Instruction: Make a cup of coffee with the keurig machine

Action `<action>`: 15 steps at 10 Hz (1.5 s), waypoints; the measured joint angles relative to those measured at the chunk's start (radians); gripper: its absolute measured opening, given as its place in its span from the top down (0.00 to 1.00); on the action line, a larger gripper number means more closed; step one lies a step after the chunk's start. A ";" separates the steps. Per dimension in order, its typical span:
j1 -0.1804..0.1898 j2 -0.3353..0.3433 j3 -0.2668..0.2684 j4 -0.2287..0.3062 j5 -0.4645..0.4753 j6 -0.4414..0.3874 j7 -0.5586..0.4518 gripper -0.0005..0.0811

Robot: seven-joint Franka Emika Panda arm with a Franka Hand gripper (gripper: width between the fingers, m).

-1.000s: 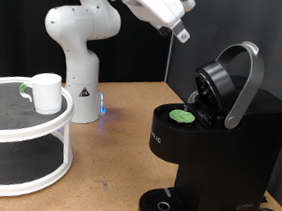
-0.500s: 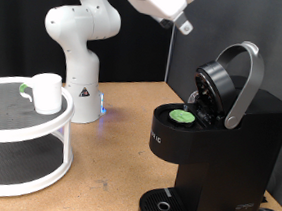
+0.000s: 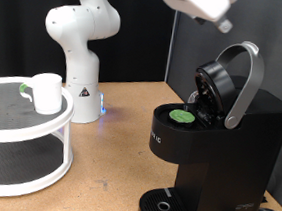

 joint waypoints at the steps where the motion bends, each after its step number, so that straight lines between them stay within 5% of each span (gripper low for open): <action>1: 0.011 0.007 0.019 0.010 0.009 0.010 0.012 0.01; 11: 0.071 0.058 0.235 0.025 -0.072 0.236 0.176 0.02; 13: 0.071 0.071 0.247 0.023 -0.072 0.249 0.176 0.43; 14: 0.071 0.075 0.250 0.022 -0.072 0.259 0.176 0.43; 15: 0.071 0.078 0.252 0.019 -0.082 0.281 0.176 0.60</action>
